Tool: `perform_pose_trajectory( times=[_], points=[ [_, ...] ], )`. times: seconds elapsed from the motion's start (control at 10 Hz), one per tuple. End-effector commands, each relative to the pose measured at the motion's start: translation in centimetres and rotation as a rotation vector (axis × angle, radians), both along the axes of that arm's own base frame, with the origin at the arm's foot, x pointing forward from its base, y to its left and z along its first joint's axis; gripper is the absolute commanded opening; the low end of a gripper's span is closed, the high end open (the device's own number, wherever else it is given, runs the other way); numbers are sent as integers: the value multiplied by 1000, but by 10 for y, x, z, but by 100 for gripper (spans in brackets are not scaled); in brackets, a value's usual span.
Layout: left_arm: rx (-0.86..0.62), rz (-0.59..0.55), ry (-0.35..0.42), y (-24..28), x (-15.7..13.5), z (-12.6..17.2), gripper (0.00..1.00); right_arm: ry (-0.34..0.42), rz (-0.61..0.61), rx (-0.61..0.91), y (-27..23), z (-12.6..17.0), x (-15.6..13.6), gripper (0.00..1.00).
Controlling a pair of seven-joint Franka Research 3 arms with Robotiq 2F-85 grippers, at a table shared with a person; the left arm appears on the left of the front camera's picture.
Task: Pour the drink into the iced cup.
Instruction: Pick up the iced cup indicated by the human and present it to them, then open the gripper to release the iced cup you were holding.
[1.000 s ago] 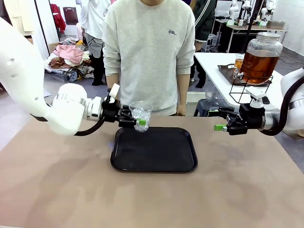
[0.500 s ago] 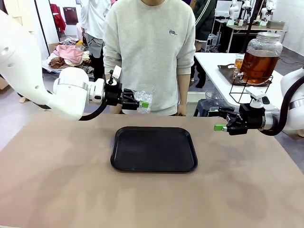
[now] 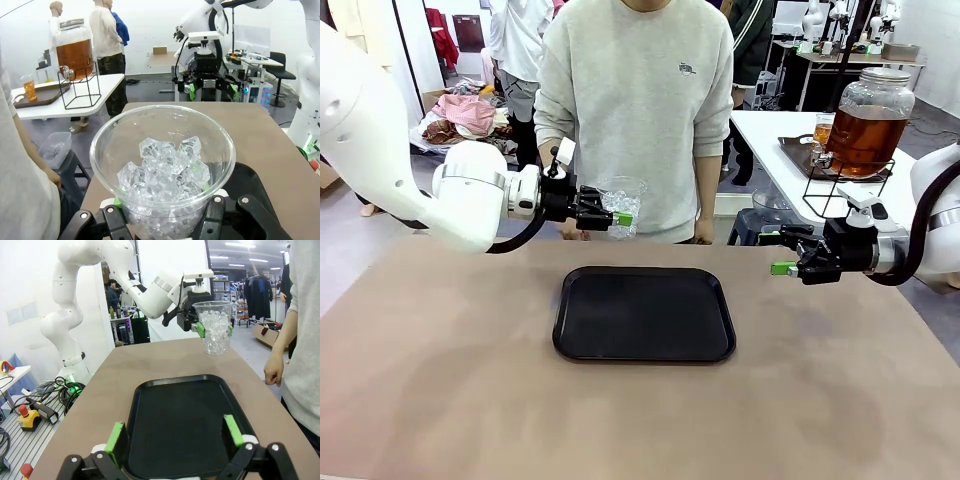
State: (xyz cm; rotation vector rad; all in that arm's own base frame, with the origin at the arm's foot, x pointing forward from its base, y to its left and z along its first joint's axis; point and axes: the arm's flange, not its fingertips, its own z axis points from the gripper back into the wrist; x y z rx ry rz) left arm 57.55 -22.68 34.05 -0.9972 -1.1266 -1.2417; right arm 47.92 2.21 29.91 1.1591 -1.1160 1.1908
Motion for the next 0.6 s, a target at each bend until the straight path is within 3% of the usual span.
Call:
perform_pose_trajectory(
  times=[0.0, 0.5],
  points=[
    [-3, 0, -3, -1, -2, 3, 62, -7, -2, -1, 1, 3, 1, 100],
    [-3, 0, -3, -1, -2, 3, 62, -7, -2, -1, 1, 3, 1, 100]
  ],
)
